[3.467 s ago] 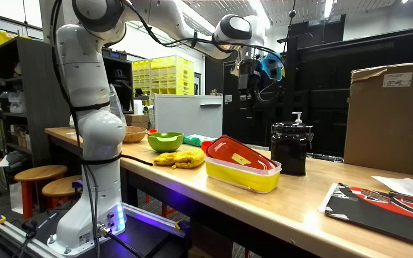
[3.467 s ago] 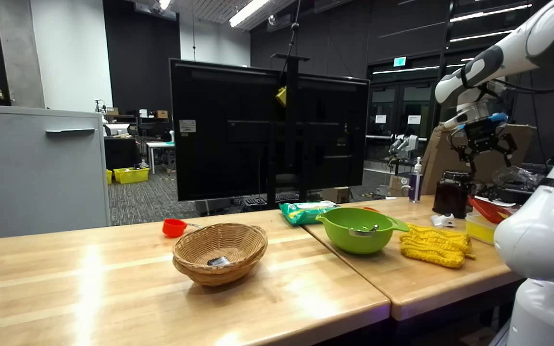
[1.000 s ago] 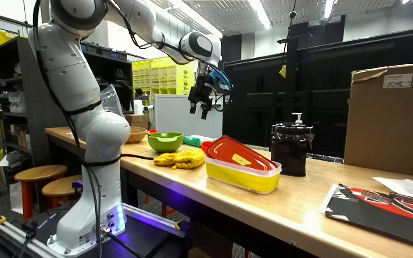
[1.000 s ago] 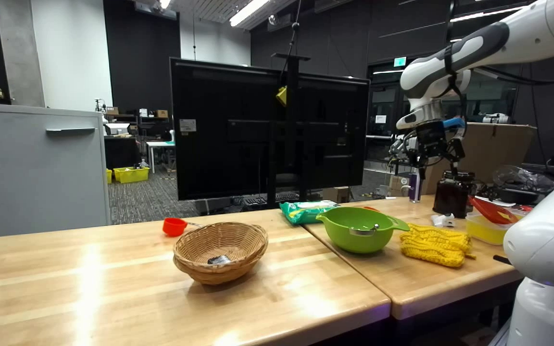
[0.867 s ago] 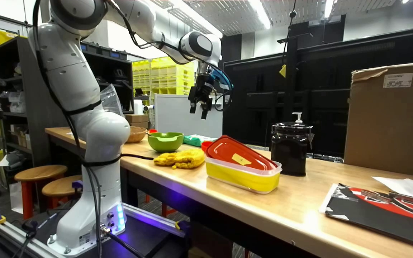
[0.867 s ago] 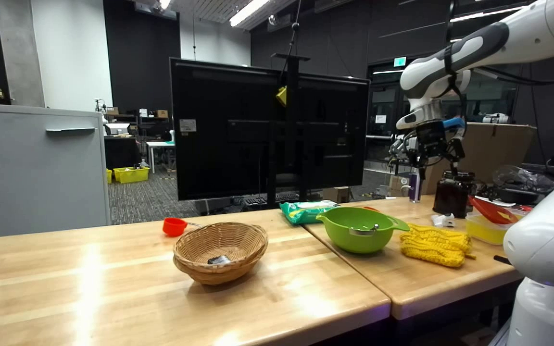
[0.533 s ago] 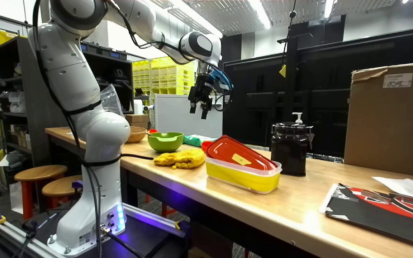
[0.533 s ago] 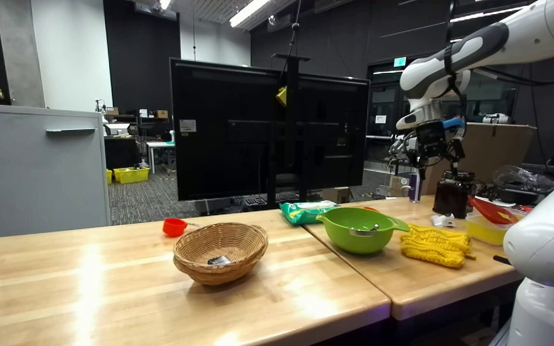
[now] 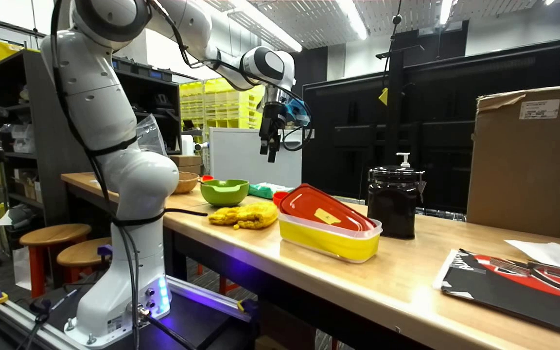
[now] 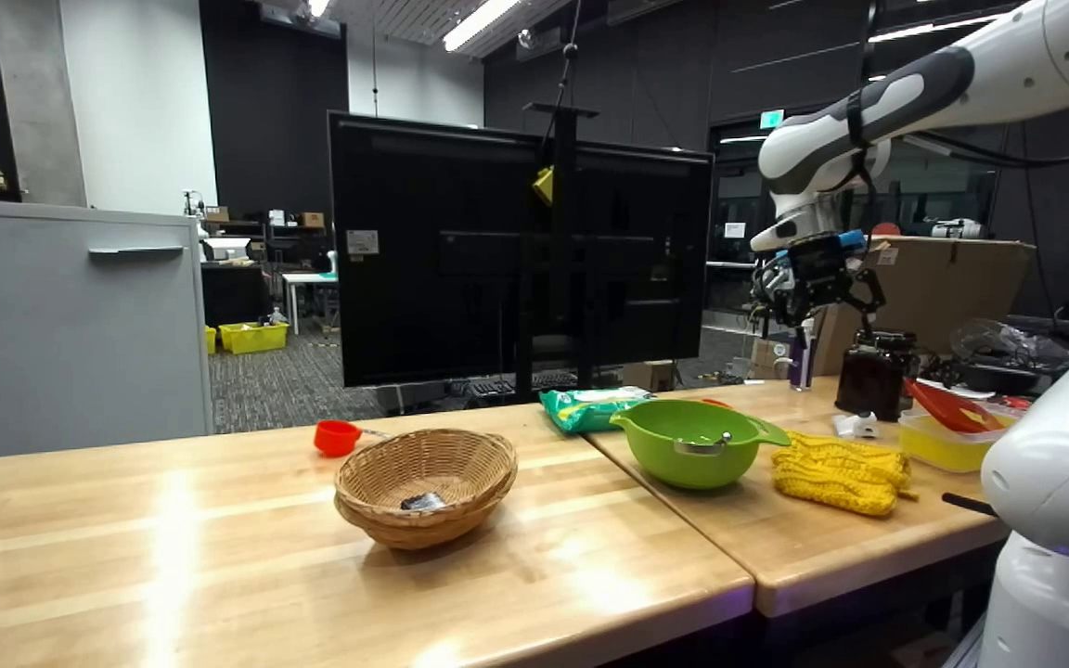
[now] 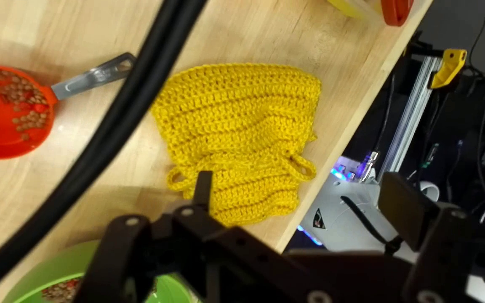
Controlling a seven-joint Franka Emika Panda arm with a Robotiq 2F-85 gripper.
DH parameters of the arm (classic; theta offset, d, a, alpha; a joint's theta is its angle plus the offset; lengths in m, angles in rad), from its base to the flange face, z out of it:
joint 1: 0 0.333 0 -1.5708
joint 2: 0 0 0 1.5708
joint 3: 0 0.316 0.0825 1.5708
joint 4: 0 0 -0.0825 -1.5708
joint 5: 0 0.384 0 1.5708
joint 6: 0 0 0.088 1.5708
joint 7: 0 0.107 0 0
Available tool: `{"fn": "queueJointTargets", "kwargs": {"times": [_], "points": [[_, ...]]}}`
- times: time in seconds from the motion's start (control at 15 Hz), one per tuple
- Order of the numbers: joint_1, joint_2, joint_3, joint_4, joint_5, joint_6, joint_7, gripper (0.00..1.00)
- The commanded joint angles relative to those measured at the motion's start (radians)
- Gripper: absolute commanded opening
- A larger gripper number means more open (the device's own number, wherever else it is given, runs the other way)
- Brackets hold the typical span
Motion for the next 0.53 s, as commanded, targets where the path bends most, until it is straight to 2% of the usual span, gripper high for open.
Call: {"fn": "queueJointTargets", "kwargs": {"times": [0.0,0.4,0.47], "points": [[0.023,-0.020,-0.031,-0.006,-0.059,0.029,-0.199,1.00],[0.000,-0.022,-0.113,-0.015,-0.118,0.148,-0.588,1.00],[0.204,-0.093,-0.219,-0.084,-0.151,0.153,-0.482,1.00]]}}
